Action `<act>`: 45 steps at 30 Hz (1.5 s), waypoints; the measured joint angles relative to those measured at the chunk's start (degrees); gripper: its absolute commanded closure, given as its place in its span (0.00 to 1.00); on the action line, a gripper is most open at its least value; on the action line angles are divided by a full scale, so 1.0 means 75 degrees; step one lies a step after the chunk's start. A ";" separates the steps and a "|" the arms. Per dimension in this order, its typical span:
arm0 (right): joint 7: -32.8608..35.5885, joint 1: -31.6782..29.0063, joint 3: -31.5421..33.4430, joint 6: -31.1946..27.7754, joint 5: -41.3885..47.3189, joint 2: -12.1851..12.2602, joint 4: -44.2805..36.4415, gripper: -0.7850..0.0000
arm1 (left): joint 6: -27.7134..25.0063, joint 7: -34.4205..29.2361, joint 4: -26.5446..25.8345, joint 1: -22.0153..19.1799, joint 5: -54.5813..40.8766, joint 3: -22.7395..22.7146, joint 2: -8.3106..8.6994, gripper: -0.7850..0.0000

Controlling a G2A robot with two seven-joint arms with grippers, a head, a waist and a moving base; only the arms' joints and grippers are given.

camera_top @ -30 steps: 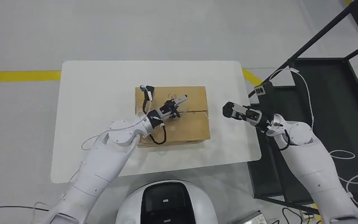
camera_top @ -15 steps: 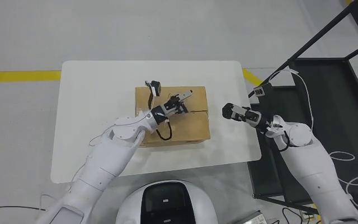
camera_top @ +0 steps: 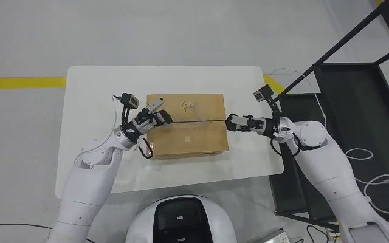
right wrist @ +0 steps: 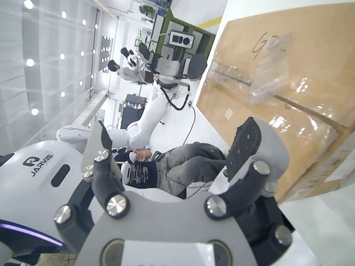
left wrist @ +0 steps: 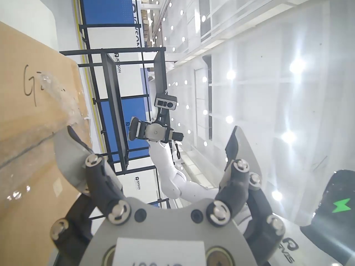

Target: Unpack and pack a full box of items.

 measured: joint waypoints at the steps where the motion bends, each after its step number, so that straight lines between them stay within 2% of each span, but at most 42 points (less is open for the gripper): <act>1: 0.0059 0.0179 -0.0177 0.0135 -0.0070 -0.0036 -0.0009 0.00 | -0.0020 -0.0084 -0.0125 0.0160 -0.0046 -0.0209 0.0045 0.00; 7: 0.0288 0.1374 -0.1343 0.0866 -0.0396 -0.0327 0.0093 0.00 | -0.0025 -0.0178 -0.0538 0.1100 -0.0365 -0.1627 0.0295 0.00; 11: 0.0235 0.2098 -0.2141 0.1220 -0.0518 -0.0585 0.0338 0.00 | -0.0025 0.0107 -0.0257 0.1385 -0.0888 -0.2367 0.0370 0.00; 14: 0.0182 0.2621 -0.2781 0.1399 -0.0577 -0.0822 0.0621 0.00 | -0.0032 0.0291 0.0014 0.1443 -0.1184 -0.2687 0.0397 0.00; 21: 0.0088 0.3806 -0.4167 0.1326 -0.0211 -0.1535 0.1751 0.00 | -0.0163 0.0578 0.0300 0.1510 -0.1379 -0.3029 0.0432 0.00; 29: 0.0031 0.4710 -0.5324 0.0758 0.0322 -0.2439 0.3116 0.00 | -0.0168 0.0694 0.0095 0.1725 -0.1412 -0.3223 0.0463 0.00; 37: 0.0093 0.5362 -0.6025 0.0353 0.0805 -0.3339 0.4537 0.00 | -0.0051 0.1074 -0.0484 0.2119 -0.1161 -0.3640 0.0523 0.00; 45: -0.0183 0.5753 -0.6414 0.0088 0.0724 -0.4104 0.5730 0.00 | 0.0025 0.1132 -0.0517 0.2134 -0.1119 -0.3655 0.0528 0.00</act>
